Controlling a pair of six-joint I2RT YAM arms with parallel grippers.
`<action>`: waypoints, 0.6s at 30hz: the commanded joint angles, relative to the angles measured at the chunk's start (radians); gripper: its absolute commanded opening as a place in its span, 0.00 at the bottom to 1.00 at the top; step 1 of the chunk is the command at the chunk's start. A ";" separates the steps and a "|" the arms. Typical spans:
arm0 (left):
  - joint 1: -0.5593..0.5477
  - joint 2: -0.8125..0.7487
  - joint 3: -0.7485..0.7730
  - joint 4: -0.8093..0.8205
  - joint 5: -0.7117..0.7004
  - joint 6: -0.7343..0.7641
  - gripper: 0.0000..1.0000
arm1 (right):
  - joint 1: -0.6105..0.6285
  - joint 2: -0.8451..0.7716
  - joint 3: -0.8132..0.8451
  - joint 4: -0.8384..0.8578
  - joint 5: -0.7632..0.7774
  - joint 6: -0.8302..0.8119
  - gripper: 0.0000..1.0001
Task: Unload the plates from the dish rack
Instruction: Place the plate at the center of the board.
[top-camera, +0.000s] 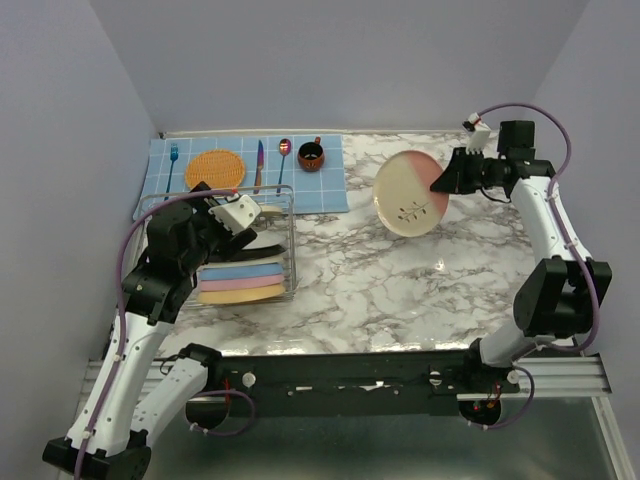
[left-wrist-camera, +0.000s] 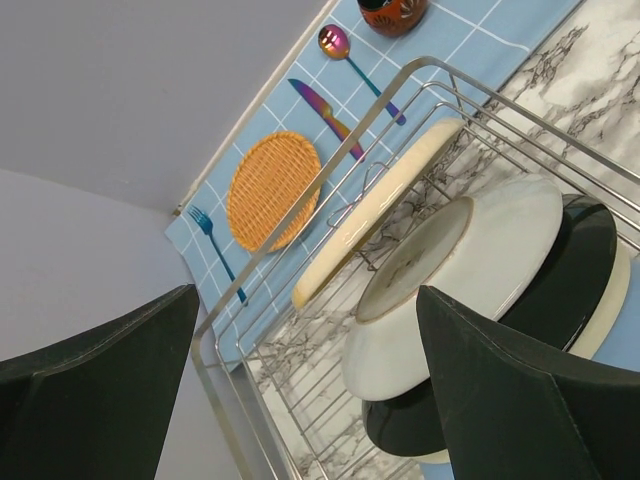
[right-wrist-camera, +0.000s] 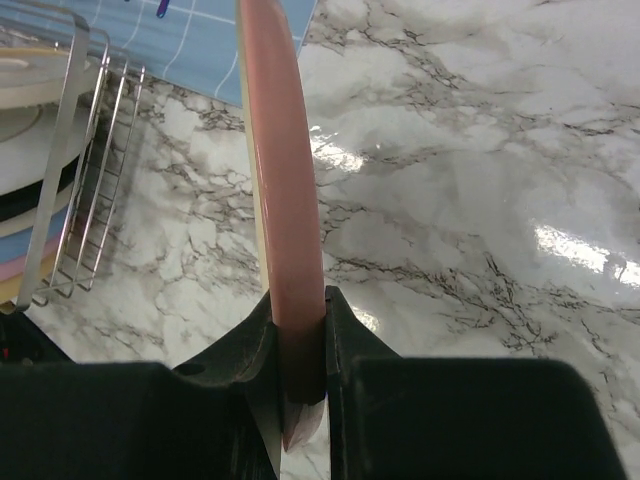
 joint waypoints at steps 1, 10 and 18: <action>-0.003 -0.010 -0.001 -0.031 -0.034 -0.054 0.99 | -0.082 0.066 0.012 0.168 -0.203 0.106 0.01; -0.001 -0.015 -0.032 0.010 -0.024 -0.059 0.99 | -0.174 0.206 0.011 0.252 -0.240 0.134 0.01; -0.001 0.004 -0.030 0.021 -0.012 -0.055 0.99 | -0.211 0.362 0.129 0.269 -0.205 0.118 0.01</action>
